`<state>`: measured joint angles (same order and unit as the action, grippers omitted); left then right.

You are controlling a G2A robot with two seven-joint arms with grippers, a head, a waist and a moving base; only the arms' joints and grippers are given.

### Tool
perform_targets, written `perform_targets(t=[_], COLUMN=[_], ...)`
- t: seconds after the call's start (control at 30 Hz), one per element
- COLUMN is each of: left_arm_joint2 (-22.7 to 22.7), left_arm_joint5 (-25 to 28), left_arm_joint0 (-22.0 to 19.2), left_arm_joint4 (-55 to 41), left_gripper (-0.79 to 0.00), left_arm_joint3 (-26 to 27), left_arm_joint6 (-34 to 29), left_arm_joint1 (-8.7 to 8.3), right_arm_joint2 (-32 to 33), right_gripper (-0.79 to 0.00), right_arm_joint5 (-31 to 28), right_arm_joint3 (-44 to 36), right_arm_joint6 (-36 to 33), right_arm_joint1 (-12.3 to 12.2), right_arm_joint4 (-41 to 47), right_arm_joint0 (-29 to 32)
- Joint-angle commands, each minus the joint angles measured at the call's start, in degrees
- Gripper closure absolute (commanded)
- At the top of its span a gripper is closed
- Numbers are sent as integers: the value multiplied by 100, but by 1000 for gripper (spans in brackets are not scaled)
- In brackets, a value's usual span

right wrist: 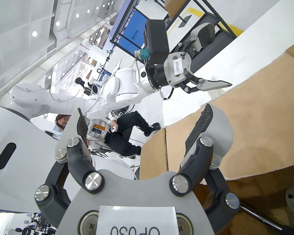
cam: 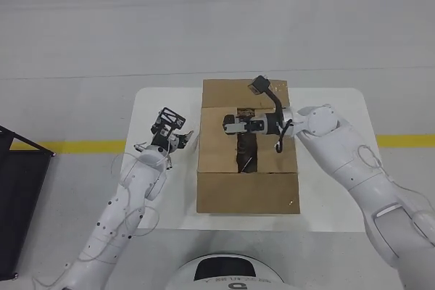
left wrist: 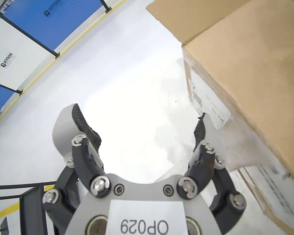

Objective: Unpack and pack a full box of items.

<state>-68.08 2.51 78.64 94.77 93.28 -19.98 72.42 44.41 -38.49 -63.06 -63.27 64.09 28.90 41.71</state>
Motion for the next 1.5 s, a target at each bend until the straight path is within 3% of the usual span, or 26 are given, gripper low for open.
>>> perform_targets(t=[0.0, 0.13, 0.3, 0.47, 0.67, 0.93, 1.07, 1.13, 1.47], left_arm_joint2=[-113, -307, -408, -334, -92, 146, 247, 280, 295], left_arm_joint5=[222, 546, 781, 1138, 1186, 1369, 1452, 1460, 1546], left_arm_joint0=[188, 373, 311, 54, -347, -584, -638, -648, -664], left_arm_joint4=[-126, -507, -1063, -1421, -1726, -1966, -2010, -1997, -1977], left_gripper=[-785, -785, -785, -785, -785, -785, -785, -785, -785], left_arm_joint3=[92, 66, -99, -414, -878, -1168, -1273, -1301, -1362], left_arm_joint6=[138, 344, 602, 570, 276, 285, 339, 376, 553], left_arm_joint1=[-29, -60, -50, -30, 40, 95, 112, 117, 108], right_arm_joint2=[243, 657, 949, 1255, 1623, 1429, 992, 825, 805], right_gripper=[-785, -785, -785, -785, -785, -785, -785, -785, -785], right_arm_joint5=[19, 448, 1140, 1414, 1573, 2324, 2655, 2657, 1602], right_arm_joint3=[-19, -399, -906, -1169, -1350, -1429, -1261, -1161, -635], right_arm_joint6=[329, 714, 1049, 1412, 1490, 1497, 1378, 1209, 21], right_arm_joint1=[-95, -283, -416, -502, -590, -537, -388, -320, -133], right_arm_joint4=[-252, -702, -1154, -1260, -1124, -1370, -1430, -1334, 161], right_arm_joint0=[201, 630, 1023, 1425, 1781, 1751, 1420, 1271, 918])
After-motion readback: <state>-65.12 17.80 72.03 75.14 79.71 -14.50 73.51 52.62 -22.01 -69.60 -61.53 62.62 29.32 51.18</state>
